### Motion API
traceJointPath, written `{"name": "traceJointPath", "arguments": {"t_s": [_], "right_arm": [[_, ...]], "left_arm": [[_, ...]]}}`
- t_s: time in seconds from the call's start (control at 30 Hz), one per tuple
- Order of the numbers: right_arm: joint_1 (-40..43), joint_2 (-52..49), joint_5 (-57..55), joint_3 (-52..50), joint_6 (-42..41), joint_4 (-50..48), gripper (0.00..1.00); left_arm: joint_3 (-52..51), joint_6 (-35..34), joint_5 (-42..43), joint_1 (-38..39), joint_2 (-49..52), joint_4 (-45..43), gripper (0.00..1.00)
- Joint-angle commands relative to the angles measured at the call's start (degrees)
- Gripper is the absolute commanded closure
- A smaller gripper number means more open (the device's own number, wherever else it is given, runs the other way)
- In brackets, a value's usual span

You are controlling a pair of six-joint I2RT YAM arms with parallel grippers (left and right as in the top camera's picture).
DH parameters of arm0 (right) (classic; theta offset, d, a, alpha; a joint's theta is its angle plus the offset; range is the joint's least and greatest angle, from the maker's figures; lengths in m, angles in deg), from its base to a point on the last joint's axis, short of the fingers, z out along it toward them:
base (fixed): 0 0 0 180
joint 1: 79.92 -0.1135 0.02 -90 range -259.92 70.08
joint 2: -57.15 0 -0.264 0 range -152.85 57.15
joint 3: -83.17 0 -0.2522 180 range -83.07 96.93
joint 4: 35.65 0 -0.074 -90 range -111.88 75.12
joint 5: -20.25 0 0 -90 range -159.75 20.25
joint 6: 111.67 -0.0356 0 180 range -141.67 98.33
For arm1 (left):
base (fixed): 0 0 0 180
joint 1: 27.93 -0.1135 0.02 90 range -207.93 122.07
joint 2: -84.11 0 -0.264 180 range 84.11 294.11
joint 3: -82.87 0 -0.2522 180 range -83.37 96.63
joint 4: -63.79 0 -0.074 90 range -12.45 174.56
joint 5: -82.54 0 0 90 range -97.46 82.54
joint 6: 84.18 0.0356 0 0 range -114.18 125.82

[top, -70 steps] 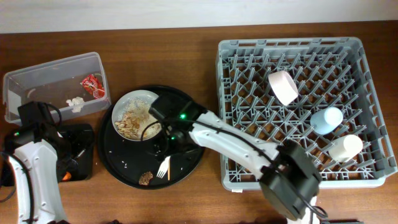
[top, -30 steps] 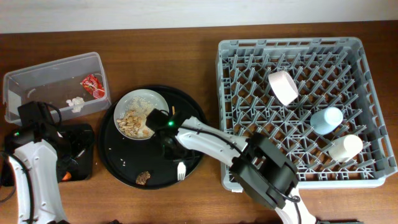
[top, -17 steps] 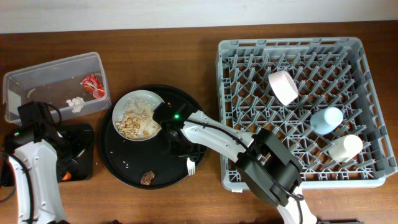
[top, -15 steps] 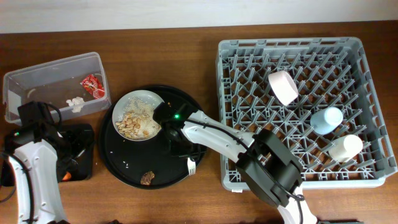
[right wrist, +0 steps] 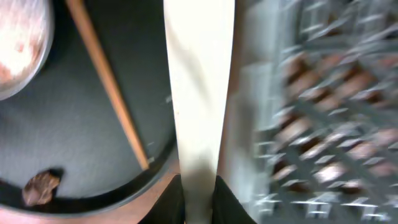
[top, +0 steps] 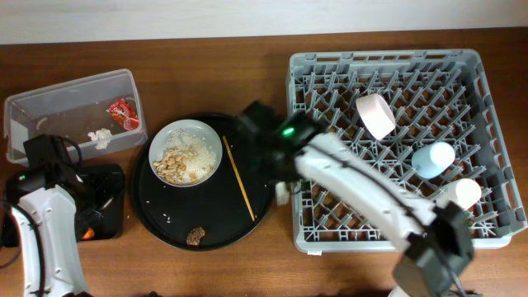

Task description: Sort waste into correct bins and load items into the dishwasher rack

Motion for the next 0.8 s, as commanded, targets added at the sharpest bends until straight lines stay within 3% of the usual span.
{"name": "traceJointPath", "arguments": {"t_s": [0.0, 0.33, 0.43, 0.7, 0.77], "right_arm": [[4.81, 1.09, -1.77, 0.24, 5.95, 2.67, 0.85], [7.89, 0.96, -0.59, -7.72, 6.10, -0.31, 0.85], [7.89, 0.96, -0.72, -9.18, 6.12, -1.05, 0.67], [7.85, 1.09, 1.33, -5.05, 8.13, -0.63, 0.64], [7.74, 1.09, 4.98, -1.73, 10.86, -1.18, 0.58]], "left_arm": [[0.17, 0.87, -0.66, -0.24, -0.76, -0.13, 0.01], [0.17, 0.87, -0.66, -0.24, -0.76, -0.28, 0.01], [0.17, 0.87, -0.66, -0.24, -0.76, -0.28, 0.01], [0.17, 0.87, -0.66, -0.24, -0.76, -0.33, 0.01], [0.17, 0.87, -0.66, -0.24, -0.76, -0.33, 0.01]]}}
